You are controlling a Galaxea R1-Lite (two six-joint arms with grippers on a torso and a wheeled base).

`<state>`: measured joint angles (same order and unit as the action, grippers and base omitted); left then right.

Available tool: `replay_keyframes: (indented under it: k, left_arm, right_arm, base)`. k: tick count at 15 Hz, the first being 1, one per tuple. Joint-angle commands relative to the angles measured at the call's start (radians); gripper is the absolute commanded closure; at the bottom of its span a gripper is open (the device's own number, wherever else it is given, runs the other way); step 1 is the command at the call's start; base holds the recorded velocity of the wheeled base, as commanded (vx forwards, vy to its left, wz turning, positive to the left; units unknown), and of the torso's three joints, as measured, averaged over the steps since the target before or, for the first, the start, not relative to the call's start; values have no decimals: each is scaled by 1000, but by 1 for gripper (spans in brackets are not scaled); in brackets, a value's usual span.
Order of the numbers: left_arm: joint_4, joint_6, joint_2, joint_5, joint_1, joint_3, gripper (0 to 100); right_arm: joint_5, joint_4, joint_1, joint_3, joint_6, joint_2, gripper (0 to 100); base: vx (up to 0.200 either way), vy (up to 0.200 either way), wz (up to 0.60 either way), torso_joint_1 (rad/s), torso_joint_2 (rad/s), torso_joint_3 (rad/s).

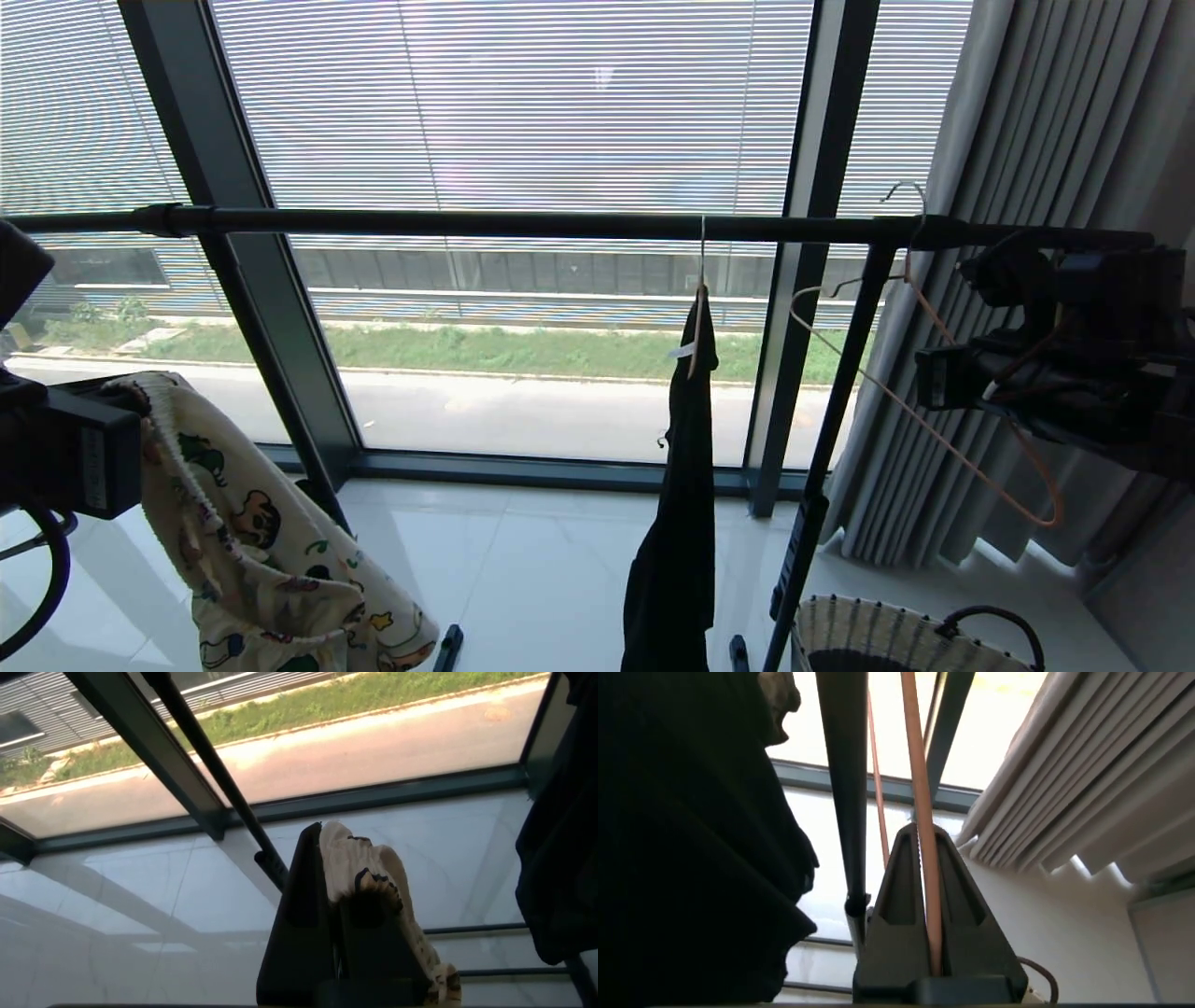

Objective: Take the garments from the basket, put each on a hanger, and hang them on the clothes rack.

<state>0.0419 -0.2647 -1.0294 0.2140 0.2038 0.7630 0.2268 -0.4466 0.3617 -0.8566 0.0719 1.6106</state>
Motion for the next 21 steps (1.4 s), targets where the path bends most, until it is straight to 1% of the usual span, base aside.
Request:
replay_keyframes:
  k: [1, 4, 7, 9, 12, 18, 21]
  left_arm:
    - [0, -1, 31, -1, 0, -13, 100]
    - [0, 1, 48, 1, 0, -17, 100]
    - [0, -1, 45, 1, 0, -17, 100]
    - [0, -1, 46, 1, 0, -17, 100]
    - [-2, 1, 45, 1, 0, -17, 100]
    - [-2, 1, 34, -1, 0, -17, 100]
    - [-5, -1, 15, -1, 0, -16, 100]
  right_arm:
    - [16, -38, 2, 45, -3, -41, 100]
    - [74, -66, 3, 64, -4, -66, 100]
    - [77, -81, 3, 91, -7, -110, 100]
    - [75, -101, 3, 142, -11, -164, 100]
    - [75, -162, 5, 202, -47, -193, 100]
    - [75, -162, 79, 263, -57, -281, 100]
    - [75, -162, 109, 272, -57, -317, 100]
  base:
    - [0, 0, 0, 0, 0, 0]
    - [0, 0, 0, 0, 0, 0]
    - [0, 0, 0, 0, 0, 0]
    - [-200, 0, 0, 0, 5, 2]
    - [-200, 0, 0, 10, 7, 2]
    - [-200, 0, 0, 0, 0, 3]
    - [-200, 0, 0, 1, 2, 2]
